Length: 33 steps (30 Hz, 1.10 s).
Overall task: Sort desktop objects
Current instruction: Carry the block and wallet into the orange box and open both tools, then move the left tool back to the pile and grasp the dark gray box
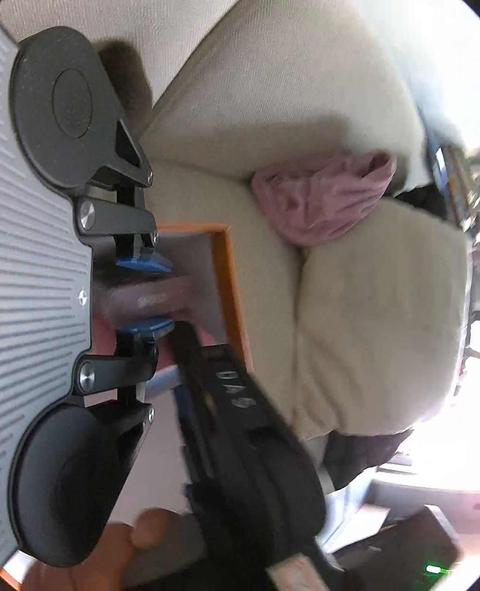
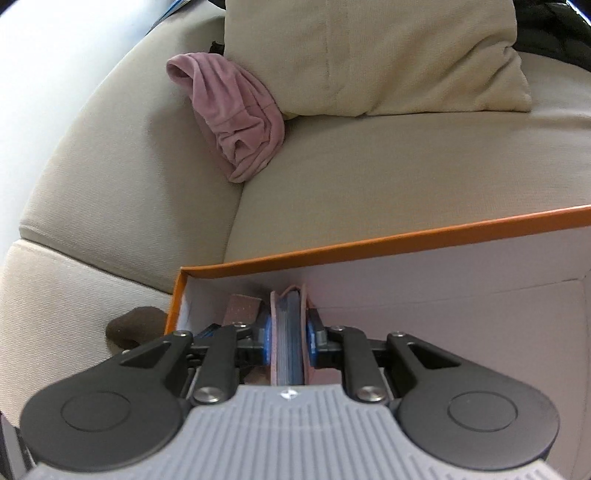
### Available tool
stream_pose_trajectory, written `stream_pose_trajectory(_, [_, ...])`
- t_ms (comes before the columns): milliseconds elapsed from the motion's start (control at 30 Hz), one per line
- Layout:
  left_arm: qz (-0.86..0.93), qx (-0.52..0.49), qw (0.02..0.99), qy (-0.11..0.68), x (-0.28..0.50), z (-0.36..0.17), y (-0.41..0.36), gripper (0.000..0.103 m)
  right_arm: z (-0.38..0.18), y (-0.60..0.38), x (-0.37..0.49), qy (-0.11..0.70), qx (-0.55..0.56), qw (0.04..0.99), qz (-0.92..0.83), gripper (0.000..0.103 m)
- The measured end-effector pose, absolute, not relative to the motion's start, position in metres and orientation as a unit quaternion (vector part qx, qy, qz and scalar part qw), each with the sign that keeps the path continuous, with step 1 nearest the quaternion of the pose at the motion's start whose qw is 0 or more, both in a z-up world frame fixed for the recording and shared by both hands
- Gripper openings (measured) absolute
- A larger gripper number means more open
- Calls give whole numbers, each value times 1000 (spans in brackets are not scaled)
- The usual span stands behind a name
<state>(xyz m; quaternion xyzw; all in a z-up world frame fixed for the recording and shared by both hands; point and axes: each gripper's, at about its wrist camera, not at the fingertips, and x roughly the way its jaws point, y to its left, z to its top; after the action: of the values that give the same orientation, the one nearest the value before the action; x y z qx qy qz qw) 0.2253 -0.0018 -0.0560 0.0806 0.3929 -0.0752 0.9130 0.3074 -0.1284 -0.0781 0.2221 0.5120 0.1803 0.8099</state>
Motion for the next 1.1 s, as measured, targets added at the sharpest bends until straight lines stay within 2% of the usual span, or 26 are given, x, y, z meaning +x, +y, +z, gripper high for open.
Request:
stream_pose_trajectory(200, [-81,72,908,404,208,-23,20,35,-74,-121,310,514,225,805,192,27])
stream_pose_trajectory(267, [-75,71,906,411,199,-17,28,39,-72,-116,309,514,226,802,204,30])
stream_pose_trajectory(333, [-74,72,901,420,188,-14,37,51,-71,-112,307,511,226,800,216,33])
stream_pose_trajectory(400, [-76,73,900,424,176,-14,45,51,-68,-111,303,507,225,798,235,35])
stream_pose_trajectory(500, [-69,57,902,423,166,-21,56,51,-59,-106,293,496,190,808,257,45])
stream_pose_trajectory(867, [-19,-13,895,445,164,-28,86,51,-51,-85,249,443,-29,834,327,44])
stream_pose_trajectory(1100, [-48,5,898,437,139,-22,81,51,-45,-90,227,434,-25,846,308,44])
